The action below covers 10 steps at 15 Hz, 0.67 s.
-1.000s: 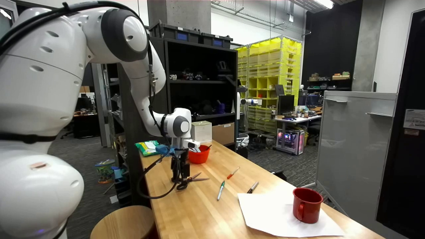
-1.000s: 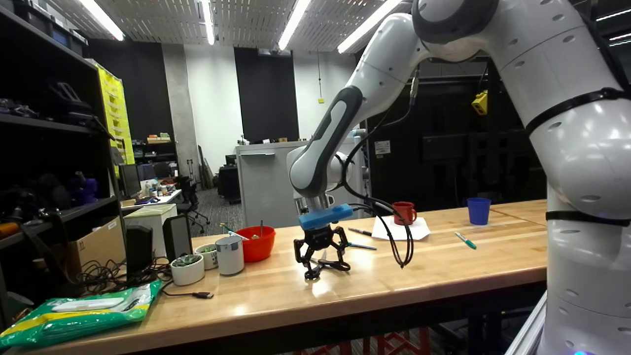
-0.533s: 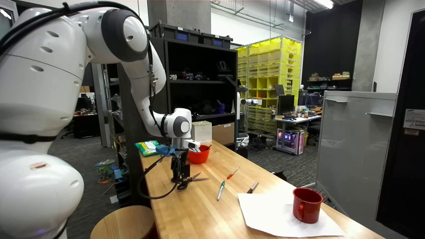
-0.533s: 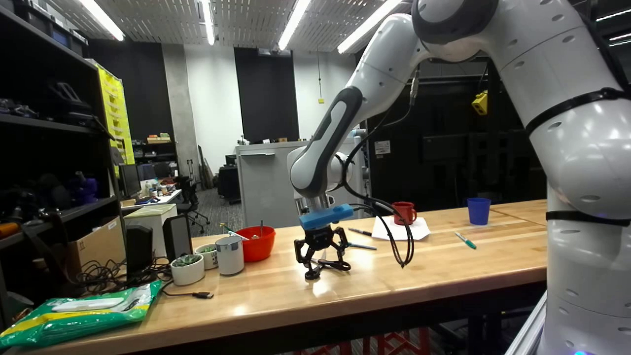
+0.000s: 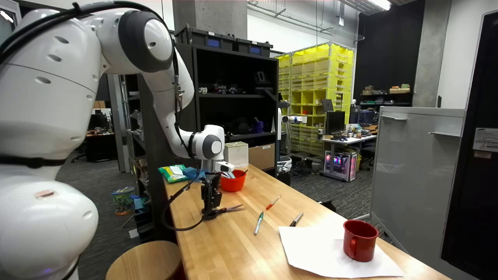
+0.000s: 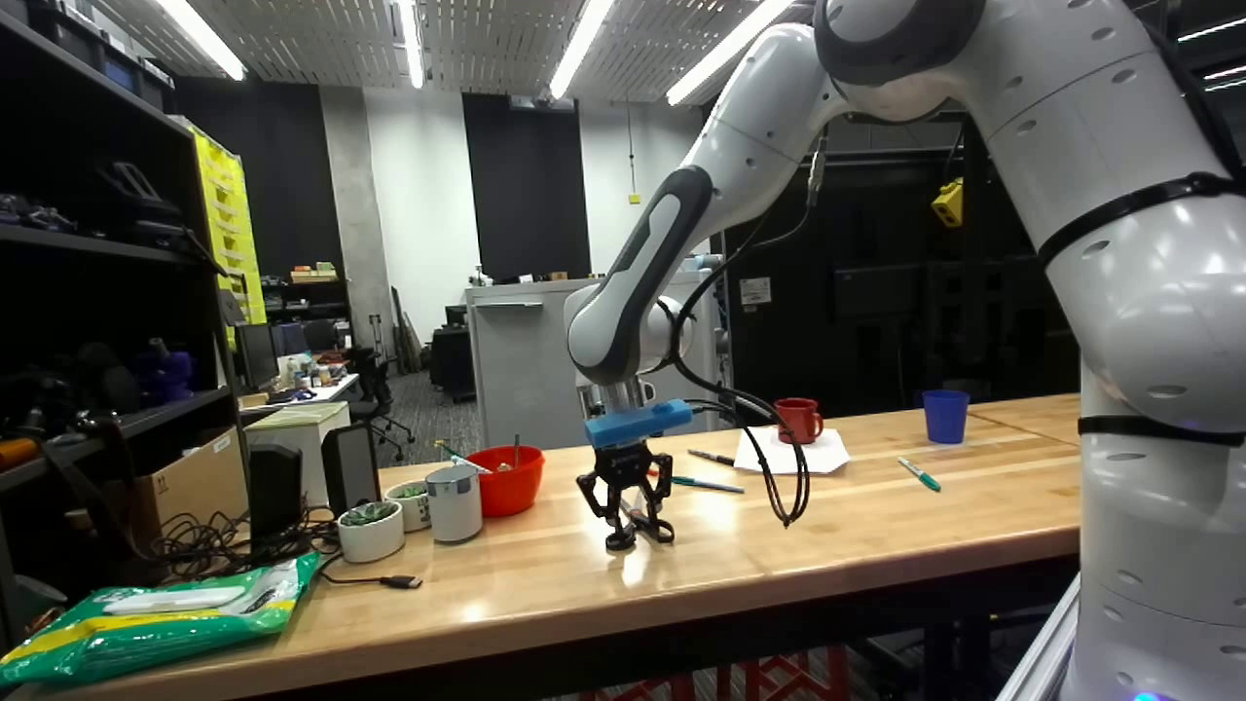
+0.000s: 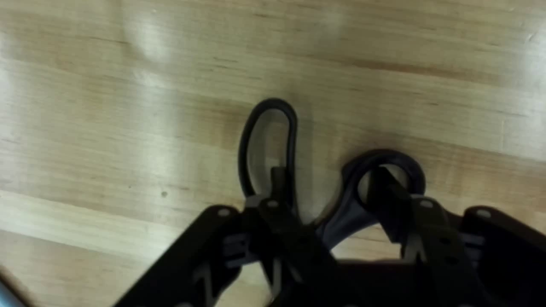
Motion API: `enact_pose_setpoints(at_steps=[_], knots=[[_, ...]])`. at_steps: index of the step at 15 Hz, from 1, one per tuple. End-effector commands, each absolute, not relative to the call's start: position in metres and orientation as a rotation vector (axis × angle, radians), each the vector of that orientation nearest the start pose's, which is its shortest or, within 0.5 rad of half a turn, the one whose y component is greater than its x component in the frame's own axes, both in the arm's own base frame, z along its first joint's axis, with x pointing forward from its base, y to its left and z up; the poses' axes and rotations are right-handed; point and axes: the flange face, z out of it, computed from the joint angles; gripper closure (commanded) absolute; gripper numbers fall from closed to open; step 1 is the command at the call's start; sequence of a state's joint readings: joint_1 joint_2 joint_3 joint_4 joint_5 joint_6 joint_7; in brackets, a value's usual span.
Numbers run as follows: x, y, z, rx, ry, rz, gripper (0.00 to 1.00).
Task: Open and close the black pair of scissors five times
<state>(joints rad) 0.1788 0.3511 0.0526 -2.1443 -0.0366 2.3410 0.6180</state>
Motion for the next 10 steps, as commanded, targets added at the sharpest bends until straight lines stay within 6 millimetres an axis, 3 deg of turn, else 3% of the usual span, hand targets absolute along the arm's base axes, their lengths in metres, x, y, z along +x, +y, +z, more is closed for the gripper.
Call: enact_pose_setpoints(at_steps=[1, 4, 7, 8, 9, 10], knots=[[0.5394, 0.1255, 0.2222, -3.140, 0.564, 0.229, 0.81], [0.5399, 0.1250, 0.2227, -3.140, 0.566, 0.227, 0.97], [0.5400, 0.1245, 0.2226, -3.141, 0.567, 0.231, 0.93], [0.5400, 0.1245, 0.2225, -3.141, 0.568, 0.233, 0.65], [0.5401, 0.1243, 0.2222, -3.142, 0.569, 0.233, 0.48], [0.5400, 0.1240, 0.2220, -3.142, 0.570, 0.235, 0.43]])
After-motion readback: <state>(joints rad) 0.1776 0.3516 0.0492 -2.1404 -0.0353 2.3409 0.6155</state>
